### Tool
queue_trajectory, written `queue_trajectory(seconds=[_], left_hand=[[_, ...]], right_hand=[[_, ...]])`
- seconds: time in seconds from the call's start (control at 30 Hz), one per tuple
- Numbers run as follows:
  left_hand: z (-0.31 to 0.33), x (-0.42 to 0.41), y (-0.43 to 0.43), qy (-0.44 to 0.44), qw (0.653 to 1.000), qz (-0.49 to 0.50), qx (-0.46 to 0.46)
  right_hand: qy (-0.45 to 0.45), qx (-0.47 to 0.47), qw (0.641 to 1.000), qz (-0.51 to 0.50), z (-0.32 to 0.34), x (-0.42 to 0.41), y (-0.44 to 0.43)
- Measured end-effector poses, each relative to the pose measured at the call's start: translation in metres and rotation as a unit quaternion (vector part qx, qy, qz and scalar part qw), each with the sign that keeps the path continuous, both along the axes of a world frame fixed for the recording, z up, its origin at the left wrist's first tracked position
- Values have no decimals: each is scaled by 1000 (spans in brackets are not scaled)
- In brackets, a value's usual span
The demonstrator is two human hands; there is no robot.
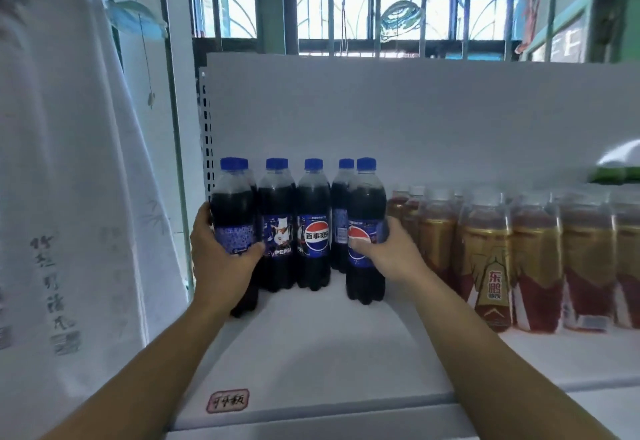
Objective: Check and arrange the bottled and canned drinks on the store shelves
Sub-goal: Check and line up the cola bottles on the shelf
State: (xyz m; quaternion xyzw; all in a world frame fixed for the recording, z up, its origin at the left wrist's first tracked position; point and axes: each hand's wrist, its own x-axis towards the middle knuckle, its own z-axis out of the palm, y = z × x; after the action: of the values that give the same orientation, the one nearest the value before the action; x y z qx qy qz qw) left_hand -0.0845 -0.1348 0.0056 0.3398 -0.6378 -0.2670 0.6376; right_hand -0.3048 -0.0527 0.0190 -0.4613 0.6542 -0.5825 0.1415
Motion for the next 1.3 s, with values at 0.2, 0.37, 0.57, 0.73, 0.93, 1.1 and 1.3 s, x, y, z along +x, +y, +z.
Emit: queue_trajectory(seconds=[0.2, 0.37, 0.57, 0.73, 0.93, 1.1, 1.3], left_hand=[[-7, 6, -5, 19, 982, -97, 163], [-7, 14, -14, 4, 979, -128, 158], [-14, 24, -16, -37, 978, -154, 134], [-19, 25, -15, -40, 970, -178, 159], [-24, 28, -15, -32, 970, -167, 174], [-18, 29, -6, 24, 968, -177, 176], [-8, 14, 20, -31, 962, -228, 149]], right_hand=[[-6, 15, 999, -40, 8, 4, -20], [-19, 21, 998, -50, 10, 9, -46], [-26, 8, 998, -64, 7, 11, -59], [-3, -9, 997, -75, 0, 12, -60], [18, -13, 998, -67, -5, 5, -61], [92, -195, 965, -149, 6, 10, -44], [49, -221, 962, 154, 9, 57, -21]])
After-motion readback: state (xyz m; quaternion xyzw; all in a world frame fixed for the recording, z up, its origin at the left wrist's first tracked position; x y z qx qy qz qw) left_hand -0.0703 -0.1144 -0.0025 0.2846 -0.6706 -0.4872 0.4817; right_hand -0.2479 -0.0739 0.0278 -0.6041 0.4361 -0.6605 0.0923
